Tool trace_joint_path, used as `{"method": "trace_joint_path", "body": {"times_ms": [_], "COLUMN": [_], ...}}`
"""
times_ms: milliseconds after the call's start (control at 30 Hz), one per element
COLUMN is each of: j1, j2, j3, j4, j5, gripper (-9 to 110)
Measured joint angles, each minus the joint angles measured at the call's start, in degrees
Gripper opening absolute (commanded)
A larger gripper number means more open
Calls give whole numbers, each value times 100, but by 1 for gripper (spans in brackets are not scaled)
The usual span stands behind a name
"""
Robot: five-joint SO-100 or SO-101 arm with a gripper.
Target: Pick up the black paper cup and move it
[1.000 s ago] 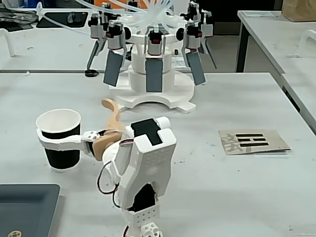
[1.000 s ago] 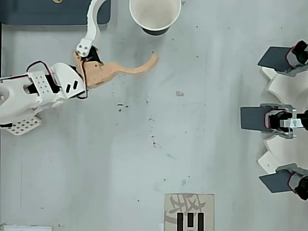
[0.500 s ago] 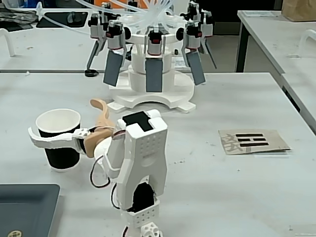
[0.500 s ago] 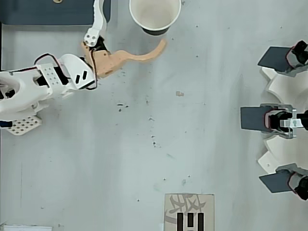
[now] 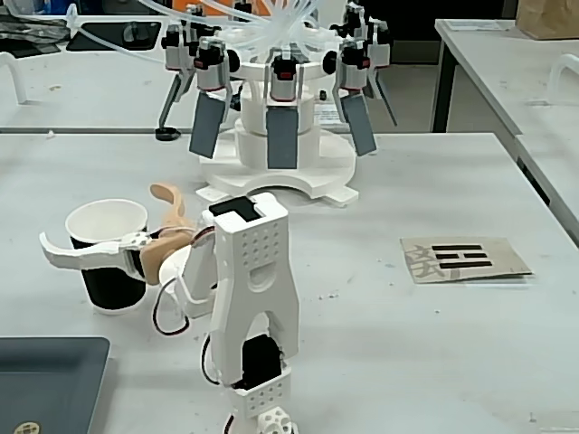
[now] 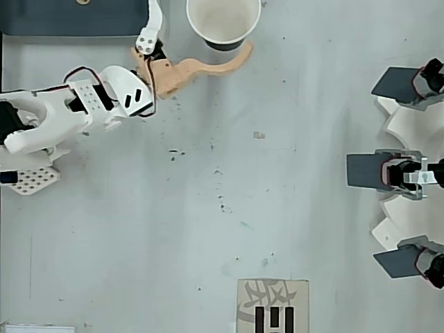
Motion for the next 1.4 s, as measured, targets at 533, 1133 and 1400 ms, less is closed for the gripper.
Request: {"method": "trace_joint_path", "body": {"times_ms": [533,1133,1400], "j1": [-18,-290,-334], "j2": [-932,-1670,-1828], "j3": [-773,-1380,-1512], "j4": [105,105,158], "j5": [88,141,158], "gripper": [46,45,44]}}
